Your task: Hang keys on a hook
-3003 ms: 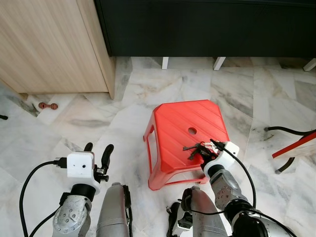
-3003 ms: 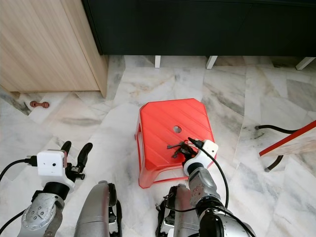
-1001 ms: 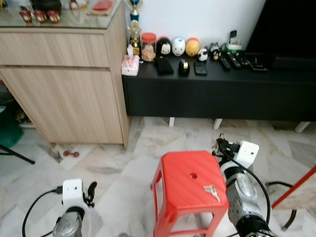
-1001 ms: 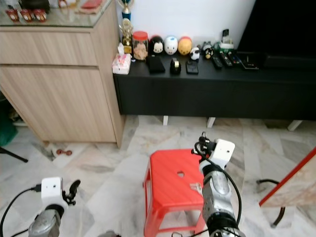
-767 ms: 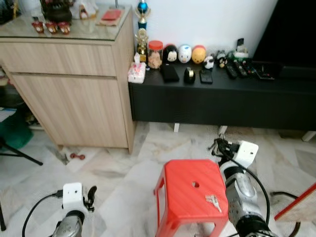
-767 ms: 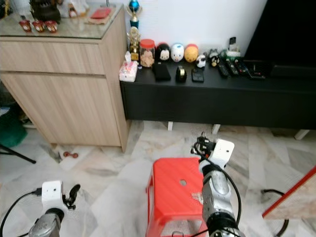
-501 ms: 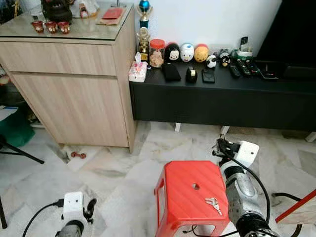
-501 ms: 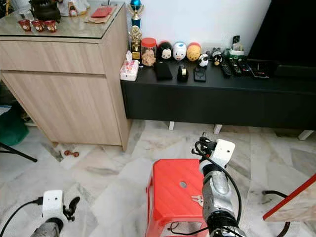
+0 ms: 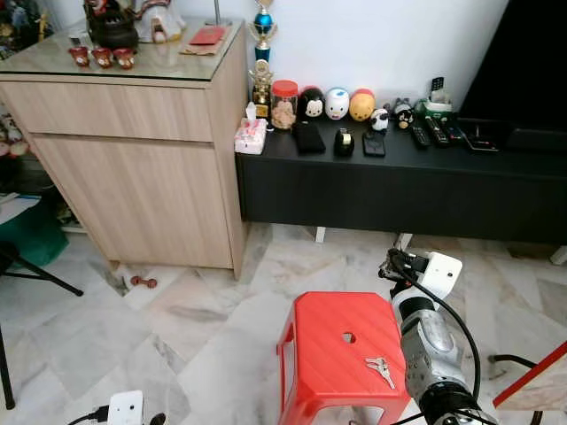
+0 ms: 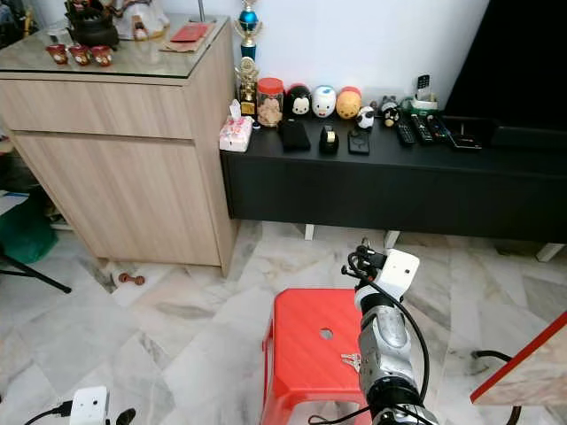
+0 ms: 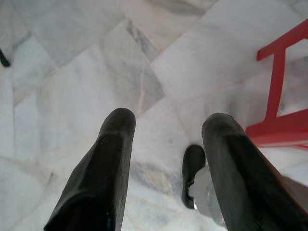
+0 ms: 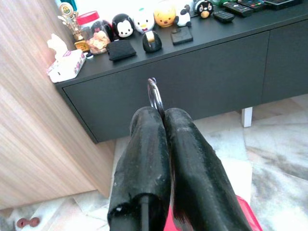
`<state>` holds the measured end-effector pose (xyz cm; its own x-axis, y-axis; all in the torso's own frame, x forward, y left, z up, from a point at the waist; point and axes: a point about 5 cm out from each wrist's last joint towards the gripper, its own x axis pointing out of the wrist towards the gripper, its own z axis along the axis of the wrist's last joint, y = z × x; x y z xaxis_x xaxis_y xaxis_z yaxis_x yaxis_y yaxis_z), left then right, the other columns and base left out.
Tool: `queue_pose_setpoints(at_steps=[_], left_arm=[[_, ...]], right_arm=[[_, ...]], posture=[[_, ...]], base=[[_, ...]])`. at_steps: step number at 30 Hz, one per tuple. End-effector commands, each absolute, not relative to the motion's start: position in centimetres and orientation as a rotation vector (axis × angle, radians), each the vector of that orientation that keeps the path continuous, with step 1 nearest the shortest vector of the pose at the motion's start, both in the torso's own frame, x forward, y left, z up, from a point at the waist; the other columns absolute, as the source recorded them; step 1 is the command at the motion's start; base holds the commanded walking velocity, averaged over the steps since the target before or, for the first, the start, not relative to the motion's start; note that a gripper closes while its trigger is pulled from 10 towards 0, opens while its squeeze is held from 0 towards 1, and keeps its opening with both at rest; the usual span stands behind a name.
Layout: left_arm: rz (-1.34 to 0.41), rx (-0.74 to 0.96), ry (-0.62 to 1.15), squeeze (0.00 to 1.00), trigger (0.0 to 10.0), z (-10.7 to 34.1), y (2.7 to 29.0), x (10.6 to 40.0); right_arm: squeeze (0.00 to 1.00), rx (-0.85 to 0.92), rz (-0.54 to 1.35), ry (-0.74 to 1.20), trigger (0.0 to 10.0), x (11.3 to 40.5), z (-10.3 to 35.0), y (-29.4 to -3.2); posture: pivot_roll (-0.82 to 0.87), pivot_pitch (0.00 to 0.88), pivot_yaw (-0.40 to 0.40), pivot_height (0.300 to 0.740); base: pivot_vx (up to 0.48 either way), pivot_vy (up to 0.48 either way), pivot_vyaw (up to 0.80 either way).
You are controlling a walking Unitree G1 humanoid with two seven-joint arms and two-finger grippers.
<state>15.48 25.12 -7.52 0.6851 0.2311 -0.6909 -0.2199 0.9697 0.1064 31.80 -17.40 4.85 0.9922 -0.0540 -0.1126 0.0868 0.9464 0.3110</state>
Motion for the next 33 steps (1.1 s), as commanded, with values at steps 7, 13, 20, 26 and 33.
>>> queue_pose_setpoints(at_steps=[7,13,20,26,33], left_arm=[[0.264,0.006,0.809,0.0,10.0,-7.9,24.9,14.8],[0.257,-0.002,0.816,0.0,10.0,-8.0,24.8,14.7],[0.256,0.0,0.836,0.0,10.0,-8.2,24.9,14.3],[0.261,-0.003,0.859,0.0,10.0,-8.4,25.0,13.7],[0.26,-0.003,0.888,0.0,10.0,-8.6,25.4,13.0]], right_arm=[[0.0,0.328,-0.087,0.118,10.0,31.5,4.5,-17.5],[0.0,0.331,-0.09,0.123,10.0,31.3,4.3,-17.4],[0.0,0.337,-0.091,0.124,10.0,31.3,4.2,-17.4],[0.0,0.335,-0.088,0.126,10.0,31.3,4.2,-17.3],[0.0,0.337,-0.081,0.12,10.0,31.5,4.4,-17.1]], posture=[[0.2,0.0,-0.062,0.74],[0.2,0.0,-0.061,0.74],[0.2,0.0,-0.062,0.74],[0.2,0.0,-0.063,0.74],[0.19,0.0,-0.062,0.74]], base=[[0.0,0.0,0.0],[-0.081,0.0,0.0],[-0.302,0.0,0.0],[-0.311,0.0,0.0],[-0.308,0.0,0.0]])
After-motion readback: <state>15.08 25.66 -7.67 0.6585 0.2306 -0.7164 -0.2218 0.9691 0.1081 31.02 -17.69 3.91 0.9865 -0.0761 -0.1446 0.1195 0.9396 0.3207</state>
